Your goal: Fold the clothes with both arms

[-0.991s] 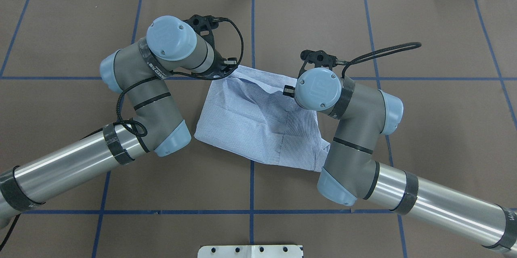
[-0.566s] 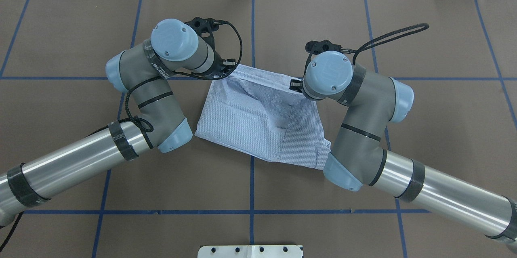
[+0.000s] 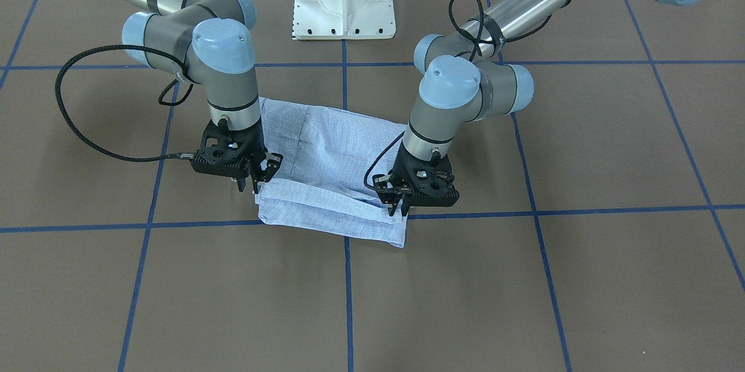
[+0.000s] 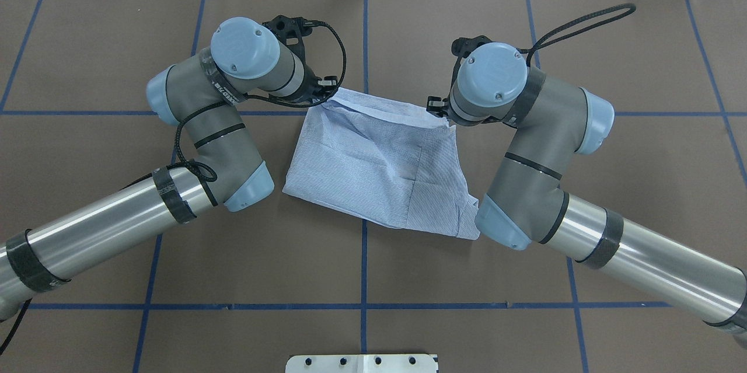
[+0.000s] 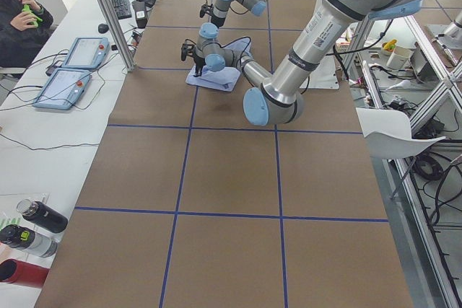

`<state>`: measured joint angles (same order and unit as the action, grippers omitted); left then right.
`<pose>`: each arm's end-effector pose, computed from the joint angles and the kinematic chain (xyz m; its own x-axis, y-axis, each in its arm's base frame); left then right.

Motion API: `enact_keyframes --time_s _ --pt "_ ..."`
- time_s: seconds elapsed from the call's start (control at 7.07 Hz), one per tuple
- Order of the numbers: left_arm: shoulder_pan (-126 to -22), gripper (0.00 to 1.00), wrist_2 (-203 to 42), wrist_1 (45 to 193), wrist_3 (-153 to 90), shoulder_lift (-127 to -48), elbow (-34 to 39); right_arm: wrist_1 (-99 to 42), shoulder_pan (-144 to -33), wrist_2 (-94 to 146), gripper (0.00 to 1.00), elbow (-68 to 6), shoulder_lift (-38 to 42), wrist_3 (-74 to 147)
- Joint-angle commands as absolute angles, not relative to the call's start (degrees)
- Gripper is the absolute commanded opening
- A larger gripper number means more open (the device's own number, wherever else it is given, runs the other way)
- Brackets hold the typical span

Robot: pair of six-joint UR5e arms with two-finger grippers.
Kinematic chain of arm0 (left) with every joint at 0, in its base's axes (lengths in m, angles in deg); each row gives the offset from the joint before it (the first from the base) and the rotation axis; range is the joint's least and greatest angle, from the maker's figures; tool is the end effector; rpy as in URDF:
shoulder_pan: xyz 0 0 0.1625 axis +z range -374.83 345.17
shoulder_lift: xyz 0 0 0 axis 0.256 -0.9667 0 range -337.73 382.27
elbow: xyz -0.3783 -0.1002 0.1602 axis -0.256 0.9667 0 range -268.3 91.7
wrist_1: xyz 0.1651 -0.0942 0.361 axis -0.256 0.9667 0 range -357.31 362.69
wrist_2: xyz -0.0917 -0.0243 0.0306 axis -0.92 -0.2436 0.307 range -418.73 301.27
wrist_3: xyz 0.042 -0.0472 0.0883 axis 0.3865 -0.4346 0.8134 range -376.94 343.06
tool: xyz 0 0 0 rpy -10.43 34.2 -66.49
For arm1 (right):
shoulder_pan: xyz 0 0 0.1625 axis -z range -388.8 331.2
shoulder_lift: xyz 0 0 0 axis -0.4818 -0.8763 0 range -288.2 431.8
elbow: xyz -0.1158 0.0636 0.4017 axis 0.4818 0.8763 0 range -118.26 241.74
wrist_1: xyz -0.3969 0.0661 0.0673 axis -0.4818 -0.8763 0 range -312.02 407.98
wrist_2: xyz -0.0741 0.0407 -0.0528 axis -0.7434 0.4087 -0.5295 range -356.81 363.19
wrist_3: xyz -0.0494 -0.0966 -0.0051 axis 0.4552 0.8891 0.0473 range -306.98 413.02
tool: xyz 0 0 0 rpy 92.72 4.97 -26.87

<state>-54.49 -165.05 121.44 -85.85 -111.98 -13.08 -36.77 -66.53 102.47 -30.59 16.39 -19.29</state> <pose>0.5285 -0.5717 0.2459 0.5325 0.0071 -0.8464 0.2540 0.9525 0.1678 -0.4781 -0.5164 0.2915 0.7159 0.1746 0.6760 -0.3156 0.9446 0.0903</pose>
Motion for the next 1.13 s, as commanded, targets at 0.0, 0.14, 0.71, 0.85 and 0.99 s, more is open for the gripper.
enact_keyframes --time_s 0.0,0.14,0.71,0.85,0.99 --pt "-61.29 1.00 -178.98 120.99 -76.76 -107.85 -8.35 -39.28 -70.11 113.37 1.00 -30.45 19.39 -17.38" --pt "-63.50 1.00 -179.66 120.90 -69.83 -102.68 -3.36 -43.21 -69.24 113.32 1.00 -30.71 22.46 -18.60" --pt "-66.16 1.00 -180.90 120.90 -63.26 -98.67 -1.82 -44.40 -54.57 97.97 1.00 -28.53 24.69 -24.51" --pt "-66.16 1.00 -180.90 120.99 -63.52 -98.67 -1.64 -43.79 -54.55 95.33 1.00 -25.13 25.64 -19.80" --pt "-66.16 1.00 -180.90 120.99 -63.52 -98.58 -1.64 -36.82 -54.64 91.74 1.00 -19.79 25.83 -18.19"
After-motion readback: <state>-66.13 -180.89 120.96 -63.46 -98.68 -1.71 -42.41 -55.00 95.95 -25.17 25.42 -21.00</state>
